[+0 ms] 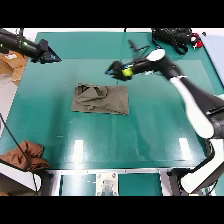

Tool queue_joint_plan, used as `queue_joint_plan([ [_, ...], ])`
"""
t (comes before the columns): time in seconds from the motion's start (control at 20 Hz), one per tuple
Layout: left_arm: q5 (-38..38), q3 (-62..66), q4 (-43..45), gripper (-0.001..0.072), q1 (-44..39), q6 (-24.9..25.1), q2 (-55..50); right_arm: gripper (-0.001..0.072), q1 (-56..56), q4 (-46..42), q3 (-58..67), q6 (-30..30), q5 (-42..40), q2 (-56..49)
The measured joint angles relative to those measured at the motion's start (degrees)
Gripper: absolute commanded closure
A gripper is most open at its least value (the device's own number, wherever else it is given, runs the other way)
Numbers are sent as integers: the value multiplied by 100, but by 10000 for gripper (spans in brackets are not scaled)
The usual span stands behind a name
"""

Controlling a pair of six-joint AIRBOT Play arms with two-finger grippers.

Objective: Fold the shirts.

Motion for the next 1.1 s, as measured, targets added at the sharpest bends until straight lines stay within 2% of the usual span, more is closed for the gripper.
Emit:
queue_joint_plan([
  [0.15, 0, -4, -13, 685, -9, 0, 2, 172, -737, -286, -551, -9, 573, 192],
  [0.35, 2, -4, -11, 686, -4, 0, 2, 173, -1056, -389, -1639, -251, 494, 243],
  [0.4, 7, -4, -11, 685, -4, 0, 2, 211, -1036, -323, -1845, -321, 367, 210],
  [0.45, 9, -4, -11, 685, 0, 0, 2, 326, -968, -254, -2006, -387, 238, 157],
  [0.65, 20, -4, -11, 686, 0, 0, 2, 331, -463, 299, -2304, -564, -157, -105],
  [0.75, 15, -4, -13, 686, -2, 0, 2, 466, -219, 535, -2306, -643, -380, -186],
  [0.85, 4, -4, -13, 685, -2, 0, 2, 684, -63, 673, -2177, -691, -542, -240],
  [1.1, -17, -4, -15, 686, 0, 0, 2, 697, -229, 1038, -1152, -713, -149, 90],
])
